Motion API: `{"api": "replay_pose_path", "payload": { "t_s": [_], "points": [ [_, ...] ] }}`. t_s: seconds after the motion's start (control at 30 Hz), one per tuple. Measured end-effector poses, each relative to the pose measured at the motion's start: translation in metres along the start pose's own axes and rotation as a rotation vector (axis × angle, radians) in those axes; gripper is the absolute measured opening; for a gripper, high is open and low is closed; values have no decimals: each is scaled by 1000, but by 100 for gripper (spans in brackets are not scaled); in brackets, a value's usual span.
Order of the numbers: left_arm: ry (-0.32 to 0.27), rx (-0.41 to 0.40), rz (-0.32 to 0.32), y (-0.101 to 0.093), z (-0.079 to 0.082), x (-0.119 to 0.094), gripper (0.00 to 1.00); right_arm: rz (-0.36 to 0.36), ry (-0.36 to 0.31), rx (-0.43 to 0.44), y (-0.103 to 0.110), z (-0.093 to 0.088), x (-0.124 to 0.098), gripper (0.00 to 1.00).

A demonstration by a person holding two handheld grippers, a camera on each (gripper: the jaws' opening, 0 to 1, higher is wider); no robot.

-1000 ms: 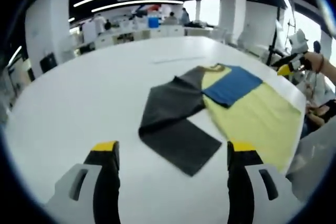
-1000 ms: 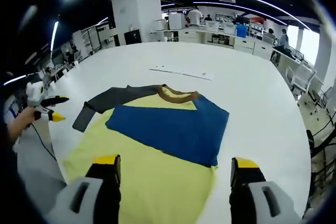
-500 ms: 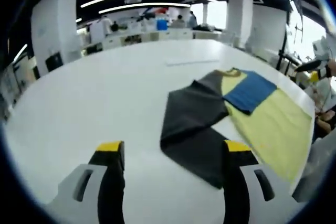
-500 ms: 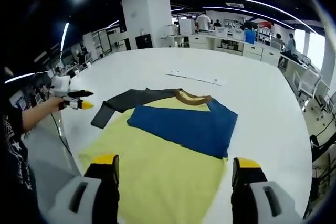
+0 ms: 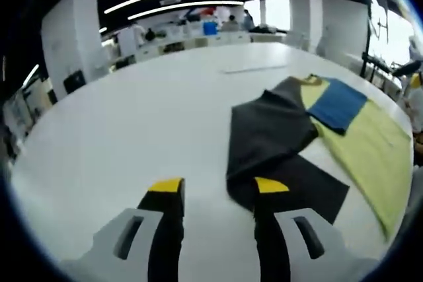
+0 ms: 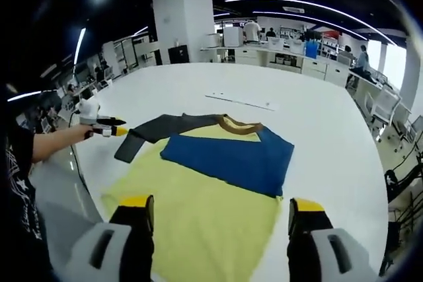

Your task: Fold the garment on the visible template until the final outline fits inside the template.

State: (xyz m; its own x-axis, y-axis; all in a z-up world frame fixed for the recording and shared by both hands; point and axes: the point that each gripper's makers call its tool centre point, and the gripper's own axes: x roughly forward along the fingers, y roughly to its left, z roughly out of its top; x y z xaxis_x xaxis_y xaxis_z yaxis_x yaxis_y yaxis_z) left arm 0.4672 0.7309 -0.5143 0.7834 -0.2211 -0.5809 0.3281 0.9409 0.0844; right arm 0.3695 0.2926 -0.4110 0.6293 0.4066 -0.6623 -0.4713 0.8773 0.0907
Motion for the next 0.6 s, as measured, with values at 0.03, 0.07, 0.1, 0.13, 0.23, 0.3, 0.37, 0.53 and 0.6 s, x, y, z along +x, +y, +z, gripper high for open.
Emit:
{"api": "replay_pose_path", "payload": {
  "t_s": [0.03,0.07,0.1,0.13,0.23,0.3,0.37,0.53,0.6],
  "points": [
    [-1,-1,-1,-1,0,2,31,-3,1,5,0,-1,0,83],
    [0,-5,-3,-2,0,3,29,-6,4,9,-1,-3,0,83],
    [3,-14,-5,-3,-1,5,28,-8,5,12,-1,-4,-1,83],
    [2,-13,-8,-4,-1,6,26,-11,2,16,-2,-4,-1,83],
    [12,-5,-16,-8,-5,14,22,-20,-6,38,-2,-5,-1,82],
    [23,-10,-24,-11,-7,16,16,-22,-12,40,-1,-4,-1,82],
    [2,-80,-45,-18,-4,19,4,-23,-23,41,2,-2,-1,82],
    [4,-55,-15,-17,-9,15,0,-15,-39,65,6,-4,0,82],
    [1,-53,-13,-20,-10,12,0,-12,-45,103,6,-8,-1,81]
  ]
}}
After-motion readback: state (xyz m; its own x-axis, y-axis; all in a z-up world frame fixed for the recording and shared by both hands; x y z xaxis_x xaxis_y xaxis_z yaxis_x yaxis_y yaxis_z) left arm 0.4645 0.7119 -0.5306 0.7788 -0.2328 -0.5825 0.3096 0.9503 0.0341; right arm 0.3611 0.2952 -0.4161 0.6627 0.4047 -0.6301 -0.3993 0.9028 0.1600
